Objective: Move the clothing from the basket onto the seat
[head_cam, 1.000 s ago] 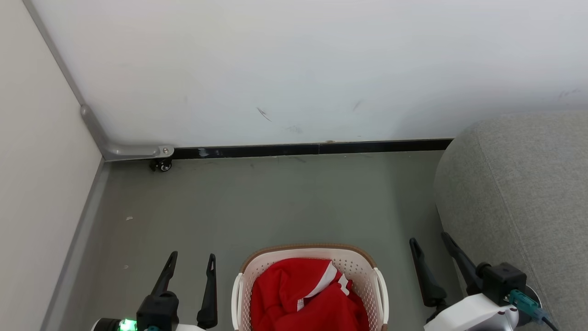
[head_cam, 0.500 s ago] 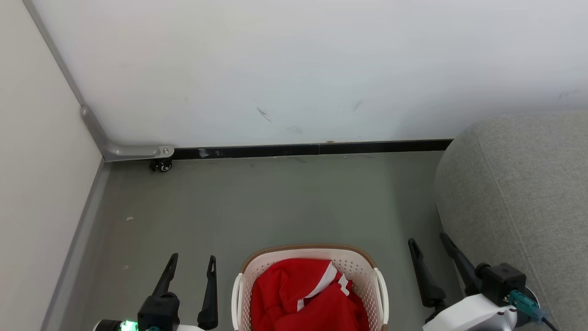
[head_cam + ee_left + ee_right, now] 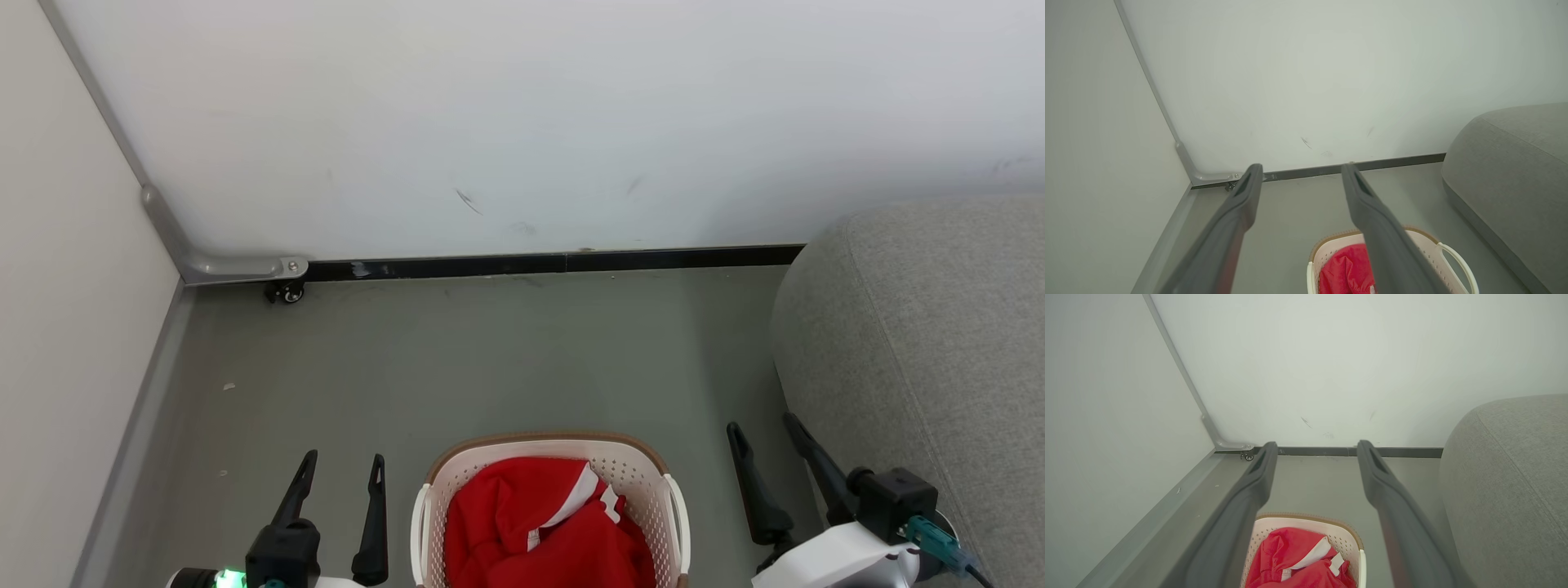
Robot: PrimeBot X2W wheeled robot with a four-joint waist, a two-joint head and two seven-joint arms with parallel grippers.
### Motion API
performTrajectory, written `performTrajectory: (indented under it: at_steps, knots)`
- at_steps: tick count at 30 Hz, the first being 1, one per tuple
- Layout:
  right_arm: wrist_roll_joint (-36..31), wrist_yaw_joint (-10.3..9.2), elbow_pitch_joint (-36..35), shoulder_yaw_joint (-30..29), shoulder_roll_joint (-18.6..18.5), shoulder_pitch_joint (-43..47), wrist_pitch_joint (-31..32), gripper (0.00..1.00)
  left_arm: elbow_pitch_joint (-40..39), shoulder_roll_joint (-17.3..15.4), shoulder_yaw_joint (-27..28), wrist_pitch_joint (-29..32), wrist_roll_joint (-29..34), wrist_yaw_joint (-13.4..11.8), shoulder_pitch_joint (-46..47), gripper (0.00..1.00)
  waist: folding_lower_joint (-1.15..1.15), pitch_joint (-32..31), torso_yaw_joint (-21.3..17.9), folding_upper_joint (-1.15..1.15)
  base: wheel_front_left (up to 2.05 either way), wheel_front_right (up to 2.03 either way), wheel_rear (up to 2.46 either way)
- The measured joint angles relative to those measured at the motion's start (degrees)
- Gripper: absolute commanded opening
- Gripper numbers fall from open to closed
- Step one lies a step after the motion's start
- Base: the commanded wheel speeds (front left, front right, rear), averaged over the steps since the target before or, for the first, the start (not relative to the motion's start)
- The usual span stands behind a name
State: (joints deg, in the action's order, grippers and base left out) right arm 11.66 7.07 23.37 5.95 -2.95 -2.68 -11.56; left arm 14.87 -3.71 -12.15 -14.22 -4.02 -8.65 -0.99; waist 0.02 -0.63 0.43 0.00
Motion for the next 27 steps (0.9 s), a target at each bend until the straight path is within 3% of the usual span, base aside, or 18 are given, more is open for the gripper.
performTrajectory:
  at_steps: [11,27]
  knots:
    - [-0.22,0.00,-0.87,-1.51,0.12,0.01,-0.68,1.00,0.70,-0.83,-1.00,0.00,0.27,0.23,0.33,1.00,0.00,0.87,-0.35,0.00,0.00,0.00,0.00]
    - [-1.20,0.00,-4.59,-5.31,0.23,0.09,-1.75,1.00,3.41,-1.67,-3.27,0.00,1.77,2.75,4.52,1.00,-0.01,3.51,-1.74,0.00,0.00,0.00,0.00]
